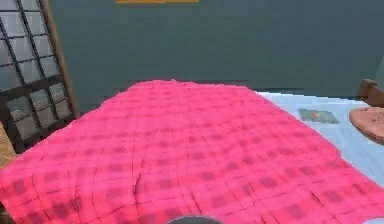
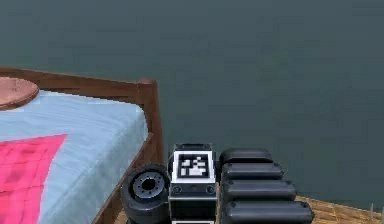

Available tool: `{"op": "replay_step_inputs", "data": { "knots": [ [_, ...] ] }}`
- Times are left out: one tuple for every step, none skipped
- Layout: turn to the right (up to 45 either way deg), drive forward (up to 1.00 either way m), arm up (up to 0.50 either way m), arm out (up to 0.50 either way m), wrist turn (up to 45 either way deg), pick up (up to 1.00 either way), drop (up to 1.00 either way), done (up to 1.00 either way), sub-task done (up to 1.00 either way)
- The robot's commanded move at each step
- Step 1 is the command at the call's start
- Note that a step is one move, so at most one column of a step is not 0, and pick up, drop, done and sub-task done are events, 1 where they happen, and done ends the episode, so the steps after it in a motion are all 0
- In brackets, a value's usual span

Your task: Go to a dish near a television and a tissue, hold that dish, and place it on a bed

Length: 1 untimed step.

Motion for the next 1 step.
{"op": "replay_step_inputs", "data": {
  "knots": [
    [30.0,0.00,0.00,0.00,0.0,0.00,0.00,0.00,0.00]
  ]
}}
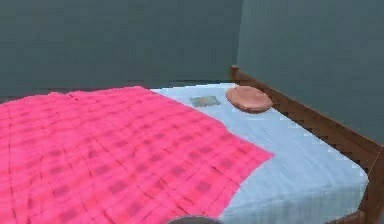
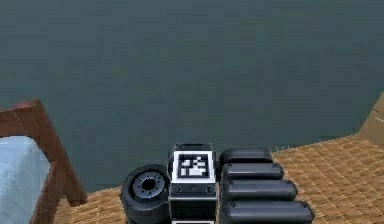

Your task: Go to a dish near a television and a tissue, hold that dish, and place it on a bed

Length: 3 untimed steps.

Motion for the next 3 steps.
{"op": "replay_step_inputs", "data": {
  "knots": [
    [-24.0,0.00,0.00,0.00,0.0,0.00,0.00,0.00,0.00],
    [-3.0,0.00,0.00,0.00,0.0,0.00,0.00,0.00,0.00],
    [18.0,0.00,0.00,0.00,0.0,0.00,0.00,0.00,0.00]
  ]
}}
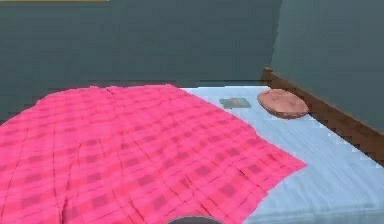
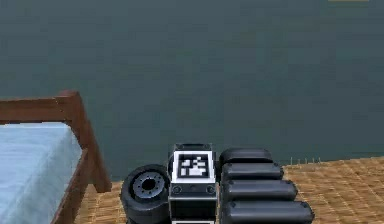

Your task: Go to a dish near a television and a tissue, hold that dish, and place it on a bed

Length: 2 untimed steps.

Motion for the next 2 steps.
{"op": "replay_step_inputs", "data": {
  "knots": [
    [-15.0,0.00,0.00,0.00,0.0,0.00,0.00,0.00,0.00],
    [0.0,0.20,0.00,0.00,0.0,0.00,0.00,0.00,0.00]
  ]
}}
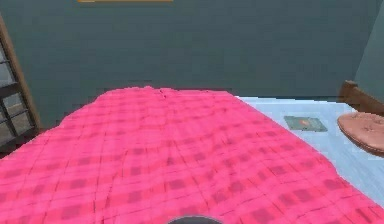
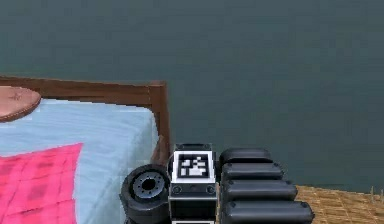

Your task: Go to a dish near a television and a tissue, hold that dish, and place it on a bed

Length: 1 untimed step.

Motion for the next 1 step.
{"op": "replay_step_inputs", "data": {
  "knots": [
    [21.0,0.00,0.00,0.00,0.0,0.00,0.00,0.00,0.00]
  ]
}}
